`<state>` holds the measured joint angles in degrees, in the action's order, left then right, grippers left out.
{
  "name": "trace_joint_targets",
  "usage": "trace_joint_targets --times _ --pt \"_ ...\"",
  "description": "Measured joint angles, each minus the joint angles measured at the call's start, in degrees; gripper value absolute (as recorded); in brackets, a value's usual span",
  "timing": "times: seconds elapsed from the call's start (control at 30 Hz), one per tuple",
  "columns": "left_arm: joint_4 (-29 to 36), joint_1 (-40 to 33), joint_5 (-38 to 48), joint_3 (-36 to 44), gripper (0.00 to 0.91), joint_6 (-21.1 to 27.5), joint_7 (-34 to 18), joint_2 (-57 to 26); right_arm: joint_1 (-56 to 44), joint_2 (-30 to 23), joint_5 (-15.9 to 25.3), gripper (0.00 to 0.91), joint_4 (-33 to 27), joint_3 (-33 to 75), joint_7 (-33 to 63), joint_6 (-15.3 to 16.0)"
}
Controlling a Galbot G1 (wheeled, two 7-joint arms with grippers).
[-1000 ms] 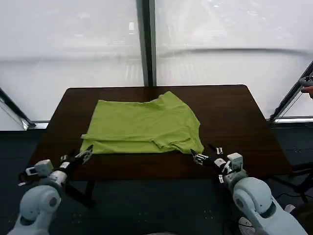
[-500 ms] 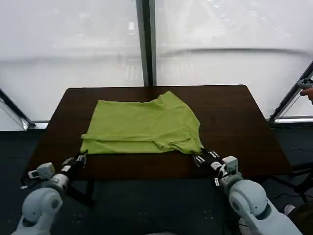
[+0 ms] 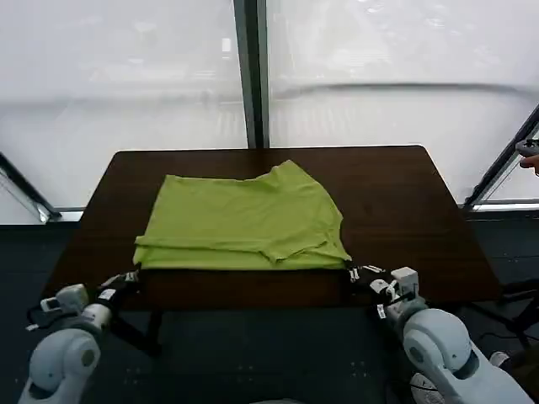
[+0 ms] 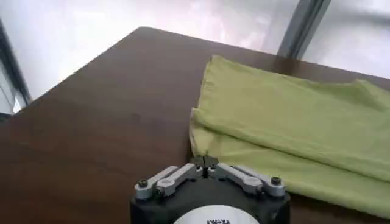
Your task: Fold and organize the clothes.
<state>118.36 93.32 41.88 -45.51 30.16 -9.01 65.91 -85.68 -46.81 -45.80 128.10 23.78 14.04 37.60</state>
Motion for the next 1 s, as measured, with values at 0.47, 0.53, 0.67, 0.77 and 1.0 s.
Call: trace_joint_targets --times 0.47,0.53,0.67,0.77,1.0 --pt "4.9 9.3 0.1 -4.5 0.878 -0.6 0.5 1.3 -4.5 1.1 0.2 0.878 2.7 1.4 -0.4 0.2" --pt "5.3 10.3 -0.3 -4.8 0.878 -0.8 0.6 1.8 -4.8 1.3 0.1 0.878 3.2 1.4 -0.5 0.7" --pt "5.9 11.5 -3.2 -5.1 0.878 -0.4 1.7 2.6 -5.4 1.7 -0.3 0.878 4.2 1.7 -0.4 2.1" --pt "6.6 12.4 -4.4 -5.7 0.878 0.6 1.7 3.1 -5.9 2.2 -1.2 0.878 5.0 2.3 -0.3 2.9" --pt "8.9 14.4 -5.1 -8.0 0.878 3.6 1.5 3.5 -2.2 2.9 -5.6 0.878 5.4 4.0 -1.0 1.2"
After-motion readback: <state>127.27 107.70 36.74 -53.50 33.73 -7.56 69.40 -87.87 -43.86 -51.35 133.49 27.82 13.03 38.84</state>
